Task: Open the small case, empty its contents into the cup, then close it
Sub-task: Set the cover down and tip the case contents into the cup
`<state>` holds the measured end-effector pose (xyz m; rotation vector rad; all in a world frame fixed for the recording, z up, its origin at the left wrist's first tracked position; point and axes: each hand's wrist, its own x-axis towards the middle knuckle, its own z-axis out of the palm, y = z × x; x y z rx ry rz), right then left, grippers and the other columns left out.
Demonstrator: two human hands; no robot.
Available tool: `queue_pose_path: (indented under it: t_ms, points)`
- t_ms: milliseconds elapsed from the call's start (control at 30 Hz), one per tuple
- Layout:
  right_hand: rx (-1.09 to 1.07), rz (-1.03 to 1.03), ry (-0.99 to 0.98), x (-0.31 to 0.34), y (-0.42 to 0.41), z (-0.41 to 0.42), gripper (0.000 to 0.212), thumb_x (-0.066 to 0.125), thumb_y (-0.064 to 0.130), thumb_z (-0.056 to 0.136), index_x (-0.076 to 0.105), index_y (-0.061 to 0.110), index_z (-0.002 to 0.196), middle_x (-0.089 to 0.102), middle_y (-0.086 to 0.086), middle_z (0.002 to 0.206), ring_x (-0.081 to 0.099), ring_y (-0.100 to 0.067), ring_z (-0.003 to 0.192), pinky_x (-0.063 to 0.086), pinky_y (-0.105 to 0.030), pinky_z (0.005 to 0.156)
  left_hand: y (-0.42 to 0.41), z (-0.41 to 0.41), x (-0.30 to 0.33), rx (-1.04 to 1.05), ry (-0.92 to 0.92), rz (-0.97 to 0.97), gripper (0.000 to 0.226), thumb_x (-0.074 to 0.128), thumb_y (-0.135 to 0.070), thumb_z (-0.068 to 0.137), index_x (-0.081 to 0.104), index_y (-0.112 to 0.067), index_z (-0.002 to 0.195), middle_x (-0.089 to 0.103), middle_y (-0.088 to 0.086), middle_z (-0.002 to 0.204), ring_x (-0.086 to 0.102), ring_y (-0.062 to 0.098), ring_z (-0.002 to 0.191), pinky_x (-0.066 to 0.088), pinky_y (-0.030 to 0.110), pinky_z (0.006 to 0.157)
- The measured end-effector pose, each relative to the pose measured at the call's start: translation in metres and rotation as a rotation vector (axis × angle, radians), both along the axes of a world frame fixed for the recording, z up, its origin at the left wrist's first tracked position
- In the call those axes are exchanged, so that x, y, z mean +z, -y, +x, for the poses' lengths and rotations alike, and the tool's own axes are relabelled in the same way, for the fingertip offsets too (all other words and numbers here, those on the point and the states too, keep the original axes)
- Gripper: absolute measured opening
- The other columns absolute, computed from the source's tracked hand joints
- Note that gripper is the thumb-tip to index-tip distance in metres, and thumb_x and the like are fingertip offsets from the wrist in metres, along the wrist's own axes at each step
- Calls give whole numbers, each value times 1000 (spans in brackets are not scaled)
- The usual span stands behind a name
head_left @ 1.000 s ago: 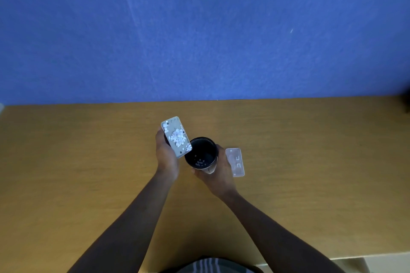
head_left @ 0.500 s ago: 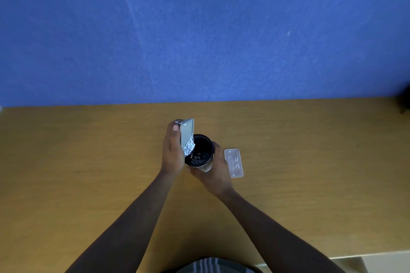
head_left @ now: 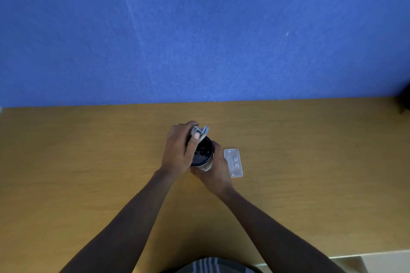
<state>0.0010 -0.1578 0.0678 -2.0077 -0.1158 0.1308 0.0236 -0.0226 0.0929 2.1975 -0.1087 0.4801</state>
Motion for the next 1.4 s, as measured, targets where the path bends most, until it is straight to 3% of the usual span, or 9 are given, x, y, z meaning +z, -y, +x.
queue_pose_path:
  t_ms: [133,400,933,1067,1200,1333,1400]
  points:
    - [-2,16,-12,2,0,1,89,88,29,65,36,19,137,57,2,127,57,-17,115,54,-43,90,0,0,6,-75,36,173,41,36,-44,99,57,-15,120,58,0,98,50,18,91,41,39,85]
    - [-12,14,-24,0,0,0,83,88,30,64,38,23,130,61,2,119,62,-17,106,55,-46,83,-1,-2,14,-151,19,396,45,38,-45,97,59,-12,119,63,5,102,55,26,98,38,39,88]
    - [6,49,-31,-3,3,-2,79,87,29,65,39,23,128,62,3,116,62,-18,104,55,-47,82,1,1,5,-192,33,415,46,30,-46,99,56,-14,122,62,2,105,51,21,99,40,40,88]
    - [-8,79,-29,-6,6,-3,85,88,27,65,38,24,134,58,6,124,58,-7,111,55,-31,87,4,1,3,-122,25,176,42,29,-42,101,55,-16,122,62,-3,108,51,16,98,40,36,88]
    - [-31,101,-52,-12,14,-3,82,87,29,67,38,31,133,57,16,124,55,5,112,50,-12,84,11,4,12,-7,-94,-340,34,28,-43,101,57,-30,112,61,-17,103,58,12,97,47,28,81]
    - [-88,95,-57,-19,25,-1,80,88,27,65,41,35,130,56,24,120,54,5,113,46,-8,81,12,10,22,143,-344,-862,44,27,-51,96,66,-31,92,70,-8,81,65,15,78,52,25,58]
    - [-127,95,-34,-21,32,3,81,88,26,64,41,36,129,54,30,118,53,6,112,46,-9,82,9,11,20,180,-418,-1085,47,27,-47,98,69,-25,103,75,2,85,70,21,81,55,26,59]
